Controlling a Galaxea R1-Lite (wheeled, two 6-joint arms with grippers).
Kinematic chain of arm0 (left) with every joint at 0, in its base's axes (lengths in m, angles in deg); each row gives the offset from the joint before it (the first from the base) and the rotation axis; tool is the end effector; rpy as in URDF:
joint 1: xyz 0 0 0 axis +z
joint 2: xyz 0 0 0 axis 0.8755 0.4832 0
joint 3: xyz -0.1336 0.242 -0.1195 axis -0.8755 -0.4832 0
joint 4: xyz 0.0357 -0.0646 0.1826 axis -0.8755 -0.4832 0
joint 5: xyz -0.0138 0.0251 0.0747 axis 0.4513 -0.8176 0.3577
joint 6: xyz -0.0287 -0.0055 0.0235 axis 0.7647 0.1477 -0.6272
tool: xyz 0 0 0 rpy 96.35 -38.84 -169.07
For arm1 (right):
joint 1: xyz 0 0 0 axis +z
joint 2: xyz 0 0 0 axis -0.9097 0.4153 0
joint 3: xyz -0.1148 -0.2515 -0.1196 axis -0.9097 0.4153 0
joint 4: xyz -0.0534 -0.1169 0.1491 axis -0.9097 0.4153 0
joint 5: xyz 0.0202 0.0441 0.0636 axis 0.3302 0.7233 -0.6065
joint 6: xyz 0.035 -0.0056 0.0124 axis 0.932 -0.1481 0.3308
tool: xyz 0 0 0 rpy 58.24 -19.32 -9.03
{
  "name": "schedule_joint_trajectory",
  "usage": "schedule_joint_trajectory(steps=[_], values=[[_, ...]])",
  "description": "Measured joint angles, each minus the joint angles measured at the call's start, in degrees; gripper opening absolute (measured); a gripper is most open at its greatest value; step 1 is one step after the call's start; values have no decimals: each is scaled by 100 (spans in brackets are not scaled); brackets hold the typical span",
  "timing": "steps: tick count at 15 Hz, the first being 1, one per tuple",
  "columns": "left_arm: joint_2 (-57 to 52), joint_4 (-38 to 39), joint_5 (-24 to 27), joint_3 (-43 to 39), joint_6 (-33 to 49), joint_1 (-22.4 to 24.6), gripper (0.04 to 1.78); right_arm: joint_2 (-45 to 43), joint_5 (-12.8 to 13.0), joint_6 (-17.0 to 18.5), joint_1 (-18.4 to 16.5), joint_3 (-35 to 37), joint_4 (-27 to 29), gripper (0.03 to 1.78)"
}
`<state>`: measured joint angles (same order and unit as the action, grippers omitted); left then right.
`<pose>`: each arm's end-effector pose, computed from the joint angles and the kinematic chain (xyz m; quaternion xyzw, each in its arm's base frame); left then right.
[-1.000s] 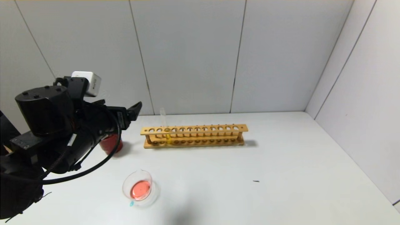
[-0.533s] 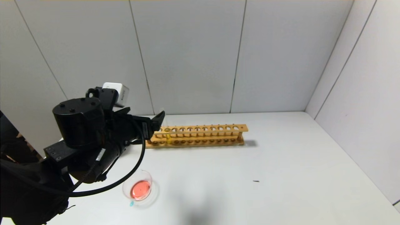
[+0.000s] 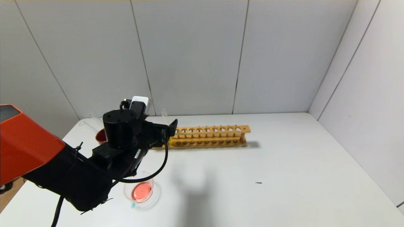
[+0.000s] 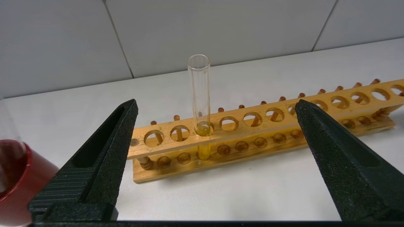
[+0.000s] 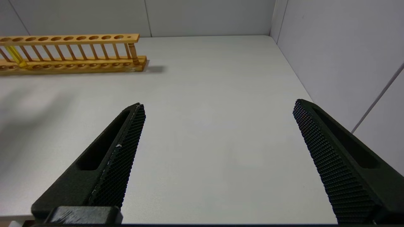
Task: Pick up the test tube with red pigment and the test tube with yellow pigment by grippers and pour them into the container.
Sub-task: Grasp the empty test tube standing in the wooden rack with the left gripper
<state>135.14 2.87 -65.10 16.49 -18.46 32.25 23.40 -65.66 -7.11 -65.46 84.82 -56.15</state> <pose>0.3136 -0.1600 0.1177 -0.0054 0.0409 -0.0998 0.9942 -0.0019 0.0001 0.0767 0.0098 -0.0052 0.0022 0.9999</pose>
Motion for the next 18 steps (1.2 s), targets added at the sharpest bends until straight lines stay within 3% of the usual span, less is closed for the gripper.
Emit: schedule_joint_trajectory(steps=[9, 18], values=[[1136, -60, 2, 1061, -127, 297, 175, 0, 0, 2, 0, 0, 2, 171], [1503, -77, 66, 1447, -135, 455, 175, 0, 2, 2, 2, 0, 2, 171]])
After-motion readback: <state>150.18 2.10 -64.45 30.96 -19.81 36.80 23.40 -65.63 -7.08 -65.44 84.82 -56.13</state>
